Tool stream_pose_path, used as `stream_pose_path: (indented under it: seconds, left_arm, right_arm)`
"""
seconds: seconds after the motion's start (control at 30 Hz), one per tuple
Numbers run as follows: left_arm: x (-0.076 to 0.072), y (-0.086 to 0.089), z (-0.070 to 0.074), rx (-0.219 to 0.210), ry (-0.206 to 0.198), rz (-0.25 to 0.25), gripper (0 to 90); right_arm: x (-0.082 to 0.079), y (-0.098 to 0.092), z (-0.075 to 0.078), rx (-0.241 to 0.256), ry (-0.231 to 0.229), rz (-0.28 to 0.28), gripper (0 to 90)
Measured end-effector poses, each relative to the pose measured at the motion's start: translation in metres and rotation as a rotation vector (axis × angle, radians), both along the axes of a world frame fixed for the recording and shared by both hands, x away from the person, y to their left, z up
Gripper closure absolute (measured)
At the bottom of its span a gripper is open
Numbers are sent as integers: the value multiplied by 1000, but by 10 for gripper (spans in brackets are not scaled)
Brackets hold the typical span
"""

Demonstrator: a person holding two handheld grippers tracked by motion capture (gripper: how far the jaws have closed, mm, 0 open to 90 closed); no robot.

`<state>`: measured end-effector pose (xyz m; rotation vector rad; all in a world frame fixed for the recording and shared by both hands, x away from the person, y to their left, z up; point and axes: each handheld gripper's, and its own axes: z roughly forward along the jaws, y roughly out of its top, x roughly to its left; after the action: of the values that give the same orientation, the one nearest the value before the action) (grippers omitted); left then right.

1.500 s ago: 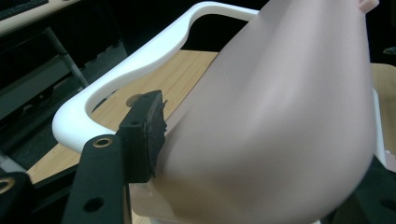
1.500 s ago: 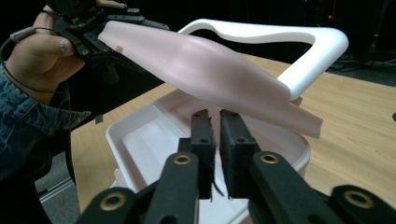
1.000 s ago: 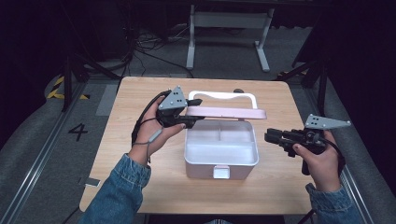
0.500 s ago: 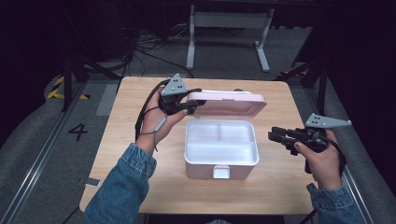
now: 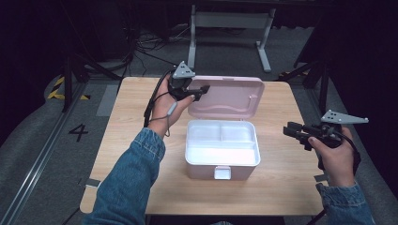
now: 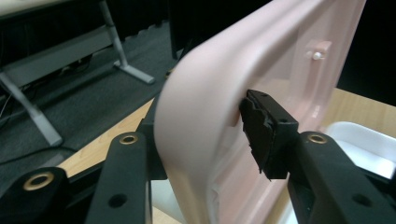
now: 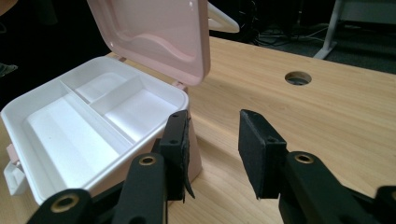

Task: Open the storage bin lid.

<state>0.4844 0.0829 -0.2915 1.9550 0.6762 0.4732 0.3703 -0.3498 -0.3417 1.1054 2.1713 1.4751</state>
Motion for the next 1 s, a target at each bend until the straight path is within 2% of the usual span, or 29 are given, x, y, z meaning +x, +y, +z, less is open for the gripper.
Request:
stream_pose_path:
  seconds: [0.2, 0.4, 0.63, 0.7, 0.73, 0.87, 0.9, 1.0]
  left_arm:
    - [16, -1, -5, -28, 50, 13, 531]
    - [25, -3, -4, -14, 100, 26, 519]
    - [35, -4, -8, -20, 122, 38, 482]
    - [40, -4, -12, -43, 140, 47, 474]
    - [41, -3, -13, -33, 142, 44, 469]
    - [45, -4, -16, -39, 149, 66, 442]
    - [47, -5, -19, -43, 163, 83, 442]
    - [51, -8, -23, -34, 169, 113, 414]
  right_arm:
    - [5, -11, -5, 31, 25, -5, 635]
    - [9, -18, -6, 48, 33, -19, 631]
    - [11, -18, -9, 52, 38, -25, 629]
    - [12, -18, -9, 50, 38, -25, 629]
    - [12, -18, -9, 53, 43, -27, 629]
    - [12, -17, -10, 50, 44, -27, 624]
    - [12, -17, -11, 52, 47, -25, 621]
    - [12, -16, -11, 65, 46, -23, 612]
